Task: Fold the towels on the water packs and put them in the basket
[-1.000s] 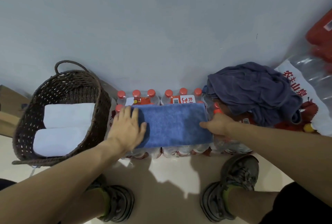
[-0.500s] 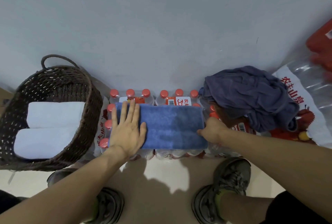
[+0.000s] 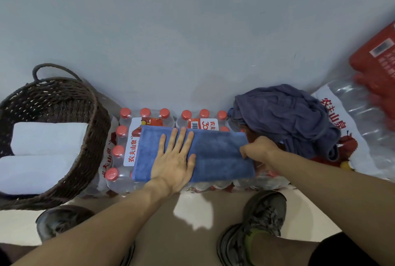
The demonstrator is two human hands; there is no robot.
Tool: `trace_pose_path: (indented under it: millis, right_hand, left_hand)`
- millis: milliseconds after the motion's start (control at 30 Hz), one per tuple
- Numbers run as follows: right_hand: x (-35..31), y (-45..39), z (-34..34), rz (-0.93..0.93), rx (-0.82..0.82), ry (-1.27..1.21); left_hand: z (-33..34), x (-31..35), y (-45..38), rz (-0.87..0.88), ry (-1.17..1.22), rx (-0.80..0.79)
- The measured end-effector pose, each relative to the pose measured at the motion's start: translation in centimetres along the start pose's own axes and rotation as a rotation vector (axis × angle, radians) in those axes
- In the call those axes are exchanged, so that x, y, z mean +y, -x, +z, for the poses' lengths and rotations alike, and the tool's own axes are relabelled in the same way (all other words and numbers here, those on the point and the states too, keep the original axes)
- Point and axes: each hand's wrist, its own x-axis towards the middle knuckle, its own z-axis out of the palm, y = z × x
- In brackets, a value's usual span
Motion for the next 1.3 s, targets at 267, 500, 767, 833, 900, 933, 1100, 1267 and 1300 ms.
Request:
trace_pose_path:
  millis: [267, 500, 767, 833, 900, 933, 1100, 1267, 1300]
  right_hand:
    - [0.1, -0.3, 0.3, 0.016, 0.003, 0.022]
    - [-0.2, -0.1, 1.4, -0.100, 0.043, -0.131]
    - [-0.9, 1.0, 0.9, -0.281, 0.035, 0.010]
    - [-1.3, 1.2, 0.7, -0.327, 0.062, -0.013]
    - [-2.2, 1.5, 0.8, -0.382, 0.079, -0.019]
    - [-2.7, 1.8, 0.9, -0.407, 0.077, -0.030]
    - [-5.6, 3.7, 2.8, -0.538, 0.053, -0.192]
    - [-8.8, 6.2, 4.9, -0.618, -0.201, -0.328]
    - [-9.3, 6.6, 5.2, -0.608, -0.316, -0.318]
  left_hand:
    - [0.8, 1.5, -0.4, -0.008, -0.006, -0.023]
    - [-0.2, 2.0, -0.9, -0.004, -0.055, -0.023]
    - [1.0, 2.7, -1.0, 0.066, -0.026, -0.083]
    - [0.6, 2.6, -1.2, 0.093, -0.032, -0.101]
    - [-1.0, 1.9, -1.4, 0.146, 0.100, -0.108]
    - [-2.0, 1.6, -1.4, 0.157, 0.263, -0.069]
    - [-7.7, 1.0, -1.1, -0.326, 1.200, 0.096]
    - [-10.4, -0.8, -1.9, -0.532, 1.835, -0.339]
    - [-10.4, -1.4, -1.9, -0.539, 1.854, -0.326]
